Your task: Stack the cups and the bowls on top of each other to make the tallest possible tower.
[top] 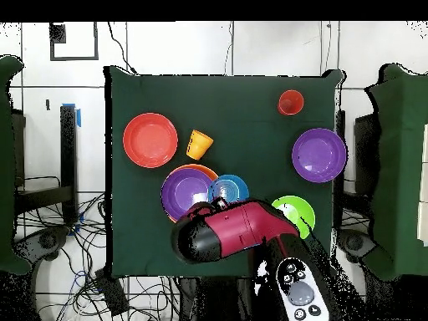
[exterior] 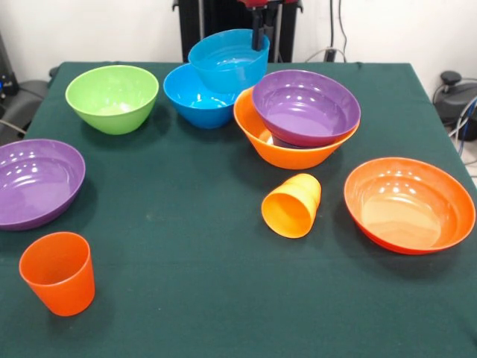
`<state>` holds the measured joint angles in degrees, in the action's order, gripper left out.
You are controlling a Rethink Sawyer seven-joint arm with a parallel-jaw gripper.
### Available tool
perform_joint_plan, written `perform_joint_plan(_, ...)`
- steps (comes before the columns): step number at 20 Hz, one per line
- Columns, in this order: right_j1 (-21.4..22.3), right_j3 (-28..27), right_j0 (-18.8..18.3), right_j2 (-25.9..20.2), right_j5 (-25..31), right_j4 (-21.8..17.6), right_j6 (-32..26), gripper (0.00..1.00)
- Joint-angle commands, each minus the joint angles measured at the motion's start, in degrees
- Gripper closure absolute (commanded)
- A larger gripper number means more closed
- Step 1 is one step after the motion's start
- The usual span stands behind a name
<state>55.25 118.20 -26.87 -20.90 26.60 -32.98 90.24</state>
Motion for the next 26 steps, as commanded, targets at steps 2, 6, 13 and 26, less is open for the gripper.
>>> perform_joint_plan(2,1.0,1.1,2.5,1.2,2.2,2.4,7.2,1.00)
perform_joint_plan(6,1.9,1.0,3.8,1.2,3.4,4.0,7.8,1.00)
perform_joint_plan(13,2.0,0.6,6.7,3.1,3.4,5.3,8.8,1.00)
perform_joint_plan(26,-0.9,-1.3,11.0,7.4,0.7,6.0,9.7,1.00)
